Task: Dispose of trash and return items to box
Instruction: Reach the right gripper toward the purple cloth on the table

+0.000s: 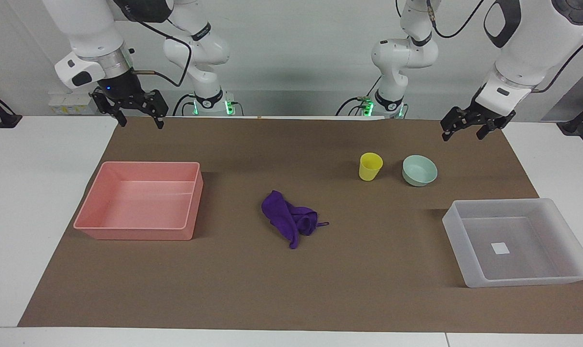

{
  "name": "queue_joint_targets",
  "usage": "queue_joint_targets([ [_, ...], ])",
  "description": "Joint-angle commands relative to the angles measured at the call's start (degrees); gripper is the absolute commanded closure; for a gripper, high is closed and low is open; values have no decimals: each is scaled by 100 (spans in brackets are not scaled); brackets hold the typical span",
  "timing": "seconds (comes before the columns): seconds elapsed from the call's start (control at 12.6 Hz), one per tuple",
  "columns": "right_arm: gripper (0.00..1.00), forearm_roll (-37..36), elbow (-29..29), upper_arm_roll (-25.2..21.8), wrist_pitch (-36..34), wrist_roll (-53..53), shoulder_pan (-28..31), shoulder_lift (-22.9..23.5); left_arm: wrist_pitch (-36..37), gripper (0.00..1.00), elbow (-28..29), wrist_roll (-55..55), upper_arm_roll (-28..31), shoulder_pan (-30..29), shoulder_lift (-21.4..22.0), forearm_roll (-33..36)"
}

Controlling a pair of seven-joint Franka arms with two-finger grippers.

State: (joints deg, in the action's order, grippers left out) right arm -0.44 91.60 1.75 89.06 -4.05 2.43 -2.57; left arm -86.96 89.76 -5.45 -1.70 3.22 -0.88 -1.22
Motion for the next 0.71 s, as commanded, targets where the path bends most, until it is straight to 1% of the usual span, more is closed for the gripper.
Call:
queue_joint_targets([
  [0.0, 0, 123, -3, -8, -117, 185, 56, -24, 92, 0, -11, 35, -32, -32, 35, 87],
  [0.16, 0, -104, 33, 1, -108, 194, 56, -50, 101, 0, -11, 35, -32, -32, 26, 87],
  [0.47, 0, -123, 182, 1, -143, 177, 47, -112, 127, 0, -28, -9, -32, -32, 26, 87],
  [0.63, 0, -53, 558, 10, -29, 212, 47, -304, 110, 0, -28, 52, -32, -32, 26, 87],
])
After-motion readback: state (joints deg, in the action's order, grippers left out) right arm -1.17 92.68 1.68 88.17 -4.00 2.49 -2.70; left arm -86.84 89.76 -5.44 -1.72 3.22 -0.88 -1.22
